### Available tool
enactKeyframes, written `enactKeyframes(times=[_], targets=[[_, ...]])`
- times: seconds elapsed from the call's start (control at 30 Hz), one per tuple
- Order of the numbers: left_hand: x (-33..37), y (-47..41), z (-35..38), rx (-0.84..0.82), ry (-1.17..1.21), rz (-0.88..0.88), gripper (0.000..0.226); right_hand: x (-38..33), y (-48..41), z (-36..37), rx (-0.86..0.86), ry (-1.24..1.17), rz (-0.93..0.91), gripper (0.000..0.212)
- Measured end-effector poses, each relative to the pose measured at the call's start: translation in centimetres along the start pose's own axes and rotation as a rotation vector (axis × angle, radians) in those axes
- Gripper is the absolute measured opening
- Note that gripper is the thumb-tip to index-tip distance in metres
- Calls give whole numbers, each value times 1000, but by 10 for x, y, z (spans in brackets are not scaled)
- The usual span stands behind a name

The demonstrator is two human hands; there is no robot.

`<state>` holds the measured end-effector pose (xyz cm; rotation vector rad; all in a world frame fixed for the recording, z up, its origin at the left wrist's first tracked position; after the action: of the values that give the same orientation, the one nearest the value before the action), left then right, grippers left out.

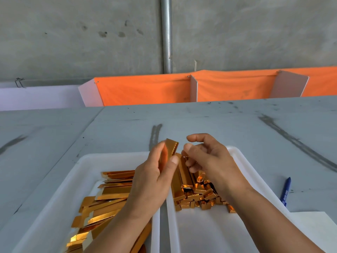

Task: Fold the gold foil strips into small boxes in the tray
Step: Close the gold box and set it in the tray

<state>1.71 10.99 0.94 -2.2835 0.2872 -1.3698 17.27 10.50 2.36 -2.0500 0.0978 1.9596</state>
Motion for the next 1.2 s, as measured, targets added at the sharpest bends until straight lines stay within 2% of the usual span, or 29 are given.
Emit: enactKeyframes(times=[0.07,0.17,0.23,0.43,0.53,0.63,0.7,0.8,0.87,0.9,0.97,1.03,1.1,1.2], targets=[[-5,-1,0,-41,211,-146,49,0,0,-2,10,73,-11,19],[-5,0,0,-73,369,-241,49,5,9,16,-114,248,-51,33],[-1,2,2,-90,400,-250,51,6,16,29,-178,319,-102,36],[5,4,11,-175,414,-244,29,1,15,27,-155,287,-141,27],[3,2,11,-143,454,-246,41,-1,17,28,-189,231,-145,28],[5,3,11,-139,500,-226,41,-2,21,31,-209,221,-175,26],[8,4,12,-164,485,-228,40,-6,21,29,-161,241,-202,23],[0,-2,4,-168,308,-245,51,-15,10,2,86,326,-216,27],[-12,-12,-15,-71,133,-284,40,-25,-1,-31,331,522,-278,31],[-19,-16,-26,-17,63,-326,34,-27,-6,-44,400,674,-288,31],[-33,-19,-43,3,-94,-414,30,-16,-18,-61,406,961,-187,27],[-40,-20,-52,-86,-321,-421,32,1,-24,-67,333,1158,-34,23],[-37,-20,-60,-167,-544,-361,33,12,-24,-67,276,1255,39,26],[-35,-17,-65,-376,-838,-278,30,17,-22,-62,246,1267,16,44]])
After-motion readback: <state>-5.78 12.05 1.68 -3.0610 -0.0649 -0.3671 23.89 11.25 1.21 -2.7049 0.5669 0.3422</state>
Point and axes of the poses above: each hand's wrist, its own y-axis away from the middle knuckle, its own z-axis out of the palm, x = y × z, the point moved 7 cm from there along -y, towards the middle knuckle, and after that the axes turned 12 degrees about x, right-handed, at the moved point
